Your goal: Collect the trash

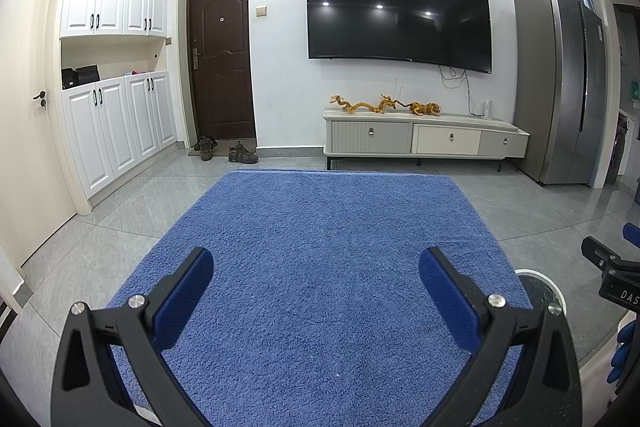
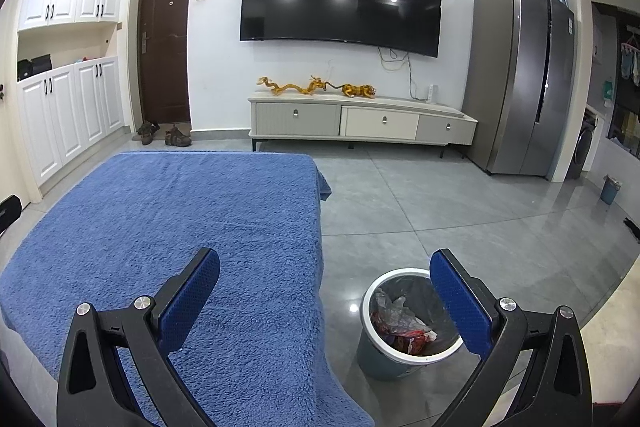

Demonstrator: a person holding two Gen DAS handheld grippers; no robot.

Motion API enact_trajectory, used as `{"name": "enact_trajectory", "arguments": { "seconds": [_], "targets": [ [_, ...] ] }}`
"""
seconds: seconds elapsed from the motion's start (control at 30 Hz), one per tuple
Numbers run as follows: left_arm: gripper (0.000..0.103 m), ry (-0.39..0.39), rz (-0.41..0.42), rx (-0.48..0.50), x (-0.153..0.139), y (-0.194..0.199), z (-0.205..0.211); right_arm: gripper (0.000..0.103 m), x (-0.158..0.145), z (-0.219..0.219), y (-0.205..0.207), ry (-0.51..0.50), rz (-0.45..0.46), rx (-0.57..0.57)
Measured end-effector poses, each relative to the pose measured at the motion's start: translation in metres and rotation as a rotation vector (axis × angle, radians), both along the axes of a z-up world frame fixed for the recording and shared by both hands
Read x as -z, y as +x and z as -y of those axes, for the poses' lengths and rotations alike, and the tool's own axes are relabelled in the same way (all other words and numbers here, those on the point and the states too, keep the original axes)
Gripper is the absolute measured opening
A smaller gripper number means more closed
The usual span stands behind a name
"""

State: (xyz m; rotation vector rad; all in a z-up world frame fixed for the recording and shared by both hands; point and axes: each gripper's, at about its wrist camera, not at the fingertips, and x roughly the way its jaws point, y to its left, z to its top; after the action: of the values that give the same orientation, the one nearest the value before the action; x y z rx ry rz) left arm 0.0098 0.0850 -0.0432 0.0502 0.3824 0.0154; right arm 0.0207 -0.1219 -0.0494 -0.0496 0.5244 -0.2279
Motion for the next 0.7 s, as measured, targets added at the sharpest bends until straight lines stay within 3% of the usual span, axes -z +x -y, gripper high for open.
{"name": "enact_trajectory", "arguments": {
  "seconds": [0.7],
  "targets": [
    [0.103, -0.001, -0.009, 0.014, -0.0004, 0.0016, 0.0017, 0.103, -0.0022, 0.0031, -0.0034, -0.008, 0.002, 0.007]
  ]
}}
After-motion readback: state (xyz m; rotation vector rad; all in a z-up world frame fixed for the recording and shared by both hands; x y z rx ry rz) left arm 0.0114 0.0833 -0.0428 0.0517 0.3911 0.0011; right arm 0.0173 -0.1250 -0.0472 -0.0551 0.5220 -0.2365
